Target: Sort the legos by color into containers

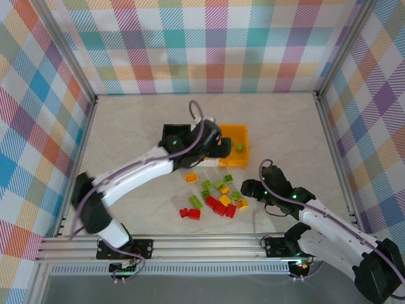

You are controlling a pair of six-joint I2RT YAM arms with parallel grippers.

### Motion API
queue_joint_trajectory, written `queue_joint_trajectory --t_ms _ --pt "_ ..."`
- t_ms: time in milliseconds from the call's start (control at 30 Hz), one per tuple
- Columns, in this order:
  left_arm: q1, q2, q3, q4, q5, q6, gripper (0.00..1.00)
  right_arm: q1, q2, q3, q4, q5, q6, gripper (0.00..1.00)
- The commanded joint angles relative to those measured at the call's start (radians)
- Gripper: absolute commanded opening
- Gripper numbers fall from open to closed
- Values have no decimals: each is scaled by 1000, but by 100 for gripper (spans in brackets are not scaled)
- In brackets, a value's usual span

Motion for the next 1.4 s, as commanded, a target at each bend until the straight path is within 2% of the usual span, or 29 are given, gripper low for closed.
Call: queue_joint_trajectory --t_ms 0,200,367,533,700,733,833,900,1033,1167,1367 --pt "-39 -156 -194 56 5 -75 100 61 0 -18 -39 -7 35 73" --pt "-75 -400 -543 64 -9 -212 100 190 75 9 -69 77 42 73" --pt "-76 -523 -683 62 -14 -275 100 211 179 33 -83 136 61 69" --pt "-76 -553 -703 15 -38 -285 100 211 241 42 -146 225 104 62" --pt "-76 -586 -717 17 -47 -286 100 176 171 40 -230 330 156 56" --pt "-76 -589 -718 16 -47 -286 100 165 148 37 -229 330 150 56" --pt "-76 -591 -718 11 -49 -286 100 162 65 24 -162 289 75 72" --pt "-76 -593 -723 13 -47 -285 100 162 53 28 -140 256 41 78" --pt "-76 -591 -734 22 -52 -289 100 159 157 65 -123 220 6 80" --pt "-76 -580 -738 26 -61 -291 100 159 294 105 -136 241 82 80" --pt "-77 -581 -734 22 -63 -290 100 158 312 73 -58 260 210 78"
